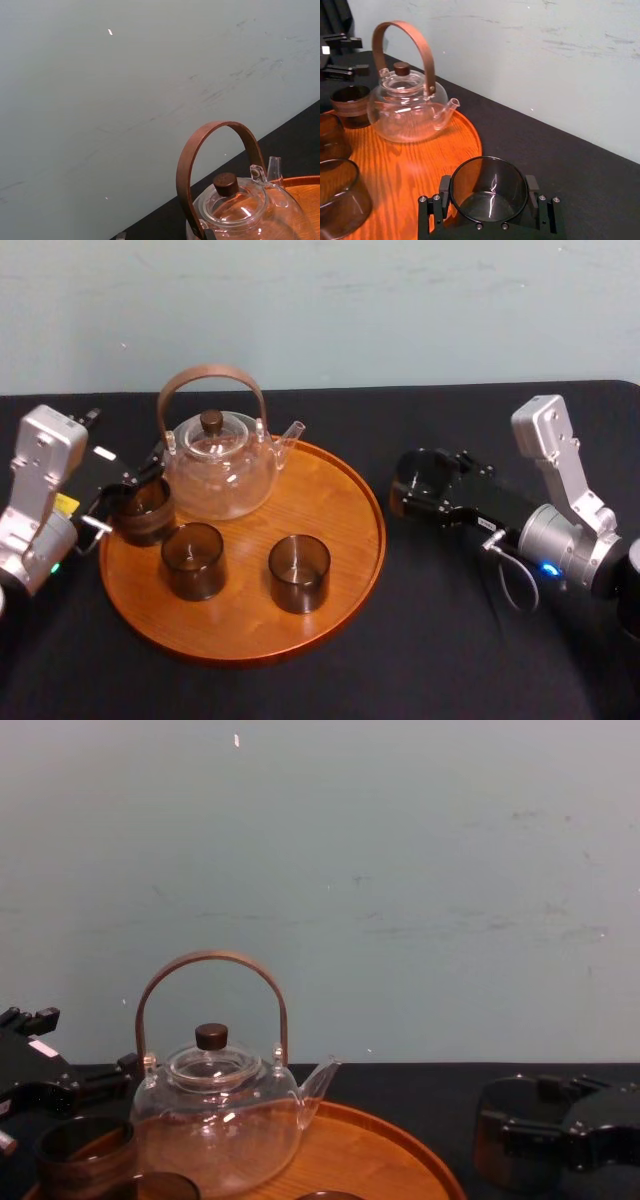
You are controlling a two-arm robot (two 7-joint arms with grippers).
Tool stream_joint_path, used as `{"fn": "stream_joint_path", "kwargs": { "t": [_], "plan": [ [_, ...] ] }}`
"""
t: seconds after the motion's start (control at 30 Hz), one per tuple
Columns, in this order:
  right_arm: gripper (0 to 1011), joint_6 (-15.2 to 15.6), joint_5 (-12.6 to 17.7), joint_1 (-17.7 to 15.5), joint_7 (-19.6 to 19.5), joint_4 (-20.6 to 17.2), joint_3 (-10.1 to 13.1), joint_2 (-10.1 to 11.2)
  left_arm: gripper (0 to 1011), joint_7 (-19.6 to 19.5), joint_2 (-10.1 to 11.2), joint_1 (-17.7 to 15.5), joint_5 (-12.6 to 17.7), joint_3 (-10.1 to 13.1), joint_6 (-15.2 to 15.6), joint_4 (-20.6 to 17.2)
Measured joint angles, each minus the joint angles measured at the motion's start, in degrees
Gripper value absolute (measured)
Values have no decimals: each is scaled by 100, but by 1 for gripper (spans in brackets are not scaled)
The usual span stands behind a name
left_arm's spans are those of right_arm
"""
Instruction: Pick up the glass from the table and place it on the tray.
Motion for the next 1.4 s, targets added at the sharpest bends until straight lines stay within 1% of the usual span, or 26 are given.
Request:
{"fn": "stream_joint_path", "kwargs": {
  "t": [0.17,0.3,0.53,0.63,0.77,1.03,1.4],
  "plan": [
    [904,21,-28,29,46,-87,-110,11,1001,0,0,0,0,0,0,0],
    [904,39,-106,115,60,-93,-228,-29,1001,0,0,0,0,0,0,0],
    [904,115,-294,310,37,-9,-448,-170,1001,0,0,0,0,0,0,0],
    [904,155,-427,420,-9,27,-573,-256,1001,0,0,0,0,0,0,0],
    [904,181,-527,528,-32,89,-653,-340,1001,0,0,0,0,0,0,0],
    [904,214,-653,689,-50,277,-752,-504,1001,0,0,0,0,0,0,0],
    [904,164,-730,771,-20,448,-831,-664,1001,0,0,0,0,0,0,0]
  ]
}}
